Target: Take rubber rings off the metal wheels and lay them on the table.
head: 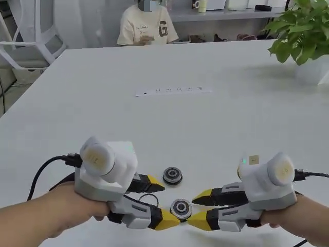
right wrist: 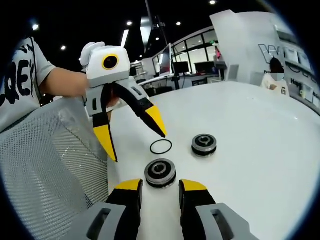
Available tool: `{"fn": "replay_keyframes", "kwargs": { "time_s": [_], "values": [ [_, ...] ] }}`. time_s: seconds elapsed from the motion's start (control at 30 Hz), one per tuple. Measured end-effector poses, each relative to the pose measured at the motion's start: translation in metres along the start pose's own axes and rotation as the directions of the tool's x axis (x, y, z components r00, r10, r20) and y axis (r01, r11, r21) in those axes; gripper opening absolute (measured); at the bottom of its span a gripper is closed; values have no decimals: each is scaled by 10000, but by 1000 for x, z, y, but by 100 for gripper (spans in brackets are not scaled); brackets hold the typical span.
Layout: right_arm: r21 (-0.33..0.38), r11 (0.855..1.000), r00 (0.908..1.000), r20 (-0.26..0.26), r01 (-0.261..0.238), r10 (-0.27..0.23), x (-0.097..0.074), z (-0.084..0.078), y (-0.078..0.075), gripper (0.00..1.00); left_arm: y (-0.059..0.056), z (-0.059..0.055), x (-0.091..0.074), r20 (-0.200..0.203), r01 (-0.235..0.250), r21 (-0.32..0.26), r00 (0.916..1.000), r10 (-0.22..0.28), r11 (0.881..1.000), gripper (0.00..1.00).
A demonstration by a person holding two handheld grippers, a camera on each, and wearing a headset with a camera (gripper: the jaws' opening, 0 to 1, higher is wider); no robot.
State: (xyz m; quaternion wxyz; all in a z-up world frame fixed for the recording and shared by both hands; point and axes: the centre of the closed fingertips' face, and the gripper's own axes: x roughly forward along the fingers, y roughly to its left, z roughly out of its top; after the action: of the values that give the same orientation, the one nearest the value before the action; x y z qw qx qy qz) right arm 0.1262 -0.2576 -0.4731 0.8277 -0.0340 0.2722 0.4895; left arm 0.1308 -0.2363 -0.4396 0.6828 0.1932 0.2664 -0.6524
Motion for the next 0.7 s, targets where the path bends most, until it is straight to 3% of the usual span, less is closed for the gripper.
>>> {"fn": "replay_keyframes", "kwargs": {
  "time_s": [0.7],
  "values": [
    [-582, 9981, 9997, 8, 224, -224, 5, -1, 0, 20, 2, -6, 20, -169, 95, -449, 9998, -103, 9989, 23]
  ]
}}
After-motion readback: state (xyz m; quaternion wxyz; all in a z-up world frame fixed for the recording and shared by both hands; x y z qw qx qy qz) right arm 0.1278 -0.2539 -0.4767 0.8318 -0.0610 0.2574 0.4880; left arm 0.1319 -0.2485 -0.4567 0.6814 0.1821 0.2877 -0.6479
